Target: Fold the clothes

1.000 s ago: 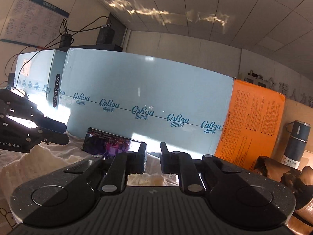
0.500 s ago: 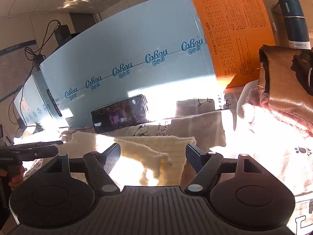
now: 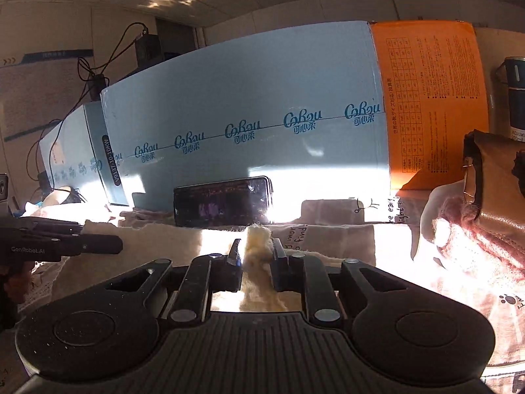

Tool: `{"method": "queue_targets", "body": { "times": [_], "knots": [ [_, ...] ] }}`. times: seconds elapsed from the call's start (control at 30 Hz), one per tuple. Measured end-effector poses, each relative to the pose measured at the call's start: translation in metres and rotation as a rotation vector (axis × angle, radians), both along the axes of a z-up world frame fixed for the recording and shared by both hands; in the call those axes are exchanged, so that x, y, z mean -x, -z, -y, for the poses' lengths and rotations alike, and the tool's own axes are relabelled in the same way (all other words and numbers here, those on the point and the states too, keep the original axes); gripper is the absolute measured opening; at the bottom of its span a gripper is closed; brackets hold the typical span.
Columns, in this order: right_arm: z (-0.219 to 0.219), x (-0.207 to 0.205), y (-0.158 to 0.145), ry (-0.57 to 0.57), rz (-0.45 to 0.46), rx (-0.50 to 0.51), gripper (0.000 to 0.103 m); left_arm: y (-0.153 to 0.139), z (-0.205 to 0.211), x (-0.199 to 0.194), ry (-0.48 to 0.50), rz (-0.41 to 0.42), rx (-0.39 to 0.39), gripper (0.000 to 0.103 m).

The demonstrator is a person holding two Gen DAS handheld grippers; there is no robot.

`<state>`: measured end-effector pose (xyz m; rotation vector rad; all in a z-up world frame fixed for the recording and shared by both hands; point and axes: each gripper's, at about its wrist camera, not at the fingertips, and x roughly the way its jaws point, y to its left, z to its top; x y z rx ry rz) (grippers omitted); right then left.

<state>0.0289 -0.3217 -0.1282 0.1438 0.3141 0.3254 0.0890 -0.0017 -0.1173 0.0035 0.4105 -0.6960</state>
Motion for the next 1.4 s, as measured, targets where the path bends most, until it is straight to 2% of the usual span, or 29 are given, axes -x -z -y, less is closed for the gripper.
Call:
{"method": "queue_targets", "body": {
  "times": [0.1,0.2,0.33,0.5,0.53,0.57,0.6,0.63,0.7,0.77,0.87,0.9,1.0,1.1,1.2,1.4],
  "knots": [
    [-0.007,-0.011,-0.008,0.05,0.042,0.029,0.015,-0.004,0.013,-0.01,-0.024,0.045,-0.034,0.018],
    [-0.013,-0.03,-0.008,0.096,0.044,0.08,0.015,0.002,0.026,-0.025,-0.061,0.058,-0.093,0.018],
    [-0.01,-0.056,0.009,0.148,-0.029,0.103,0.015,0.022,0.031,-0.041,-0.12,0.023,-0.141,0.02],
    [-0.01,-0.069,0.024,0.168,-0.116,0.135,0.018,0.033,0.032,-0.045,-0.138,-0.011,-0.173,0.025],
    [-0.011,-0.069,0.025,0.182,-0.127,0.148,0.027,0.033,0.031,-0.046,-0.141,-0.017,-0.167,0.028],
    [-0.011,-0.07,0.026,0.197,-0.137,0.157,0.03,0.033,0.029,-0.046,-0.155,-0.025,-0.158,0.031],
    [-0.01,-0.07,0.027,0.211,-0.146,0.16,0.037,0.033,0.026,-0.047,-0.175,-0.034,-0.15,0.043],
    [-0.009,-0.07,0.028,0.221,-0.151,0.153,0.046,0.032,0.022,-0.048,-0.204,-0.048,-0.137,0.06],
    [-0.002,-0.066,0.027,0.23,-0.164,0.114,0.054,0.028,0.01,-0.049,-0.221,-0.106,-0.075,0.074],
    [0.007,-0.061,0.025,0.228,-0.185,0.049,0.058,0.023,-0.002,-0.05,-0.225,-0.166,-0.005,0.078],
    [0.026,-0.047,0.02,0.185,-0.26,-0.137,0.066,0.016,-0.018,-0.046,-0.228,-0.245,0.09,0.089],
    [0.028,-0.042,0.018,0.173,-0.275,-0.167,0.071,0.016,-0.022,-0.044,-0.223,-0.274,0.117,0.092],
    [0.028,-0.024,0.013,0.133,-0.315,-0.189,0.079,0.018,-0.028,-0.039,-0.199,-0.335,0.148,0.093],
    [0.029,-0.021,0.015,0.112,-0.362,-0.199,0.081,0.024,-0.023,-0.04,-0.182,-0.361,0.13,0.093],
    [0.026,-0.028,0.023,0.143,-0.411,-0.167,0.081,0.035,-0.017,-0.043,-0.167,-0.389,0.114,0.093],
    [0.021,-0.028,0.031,0.132,-0.392,-0.158,0.083,0.042,-0.012,-0.043,-0.149,-0.384,0.118,0.099]
  ]
}}
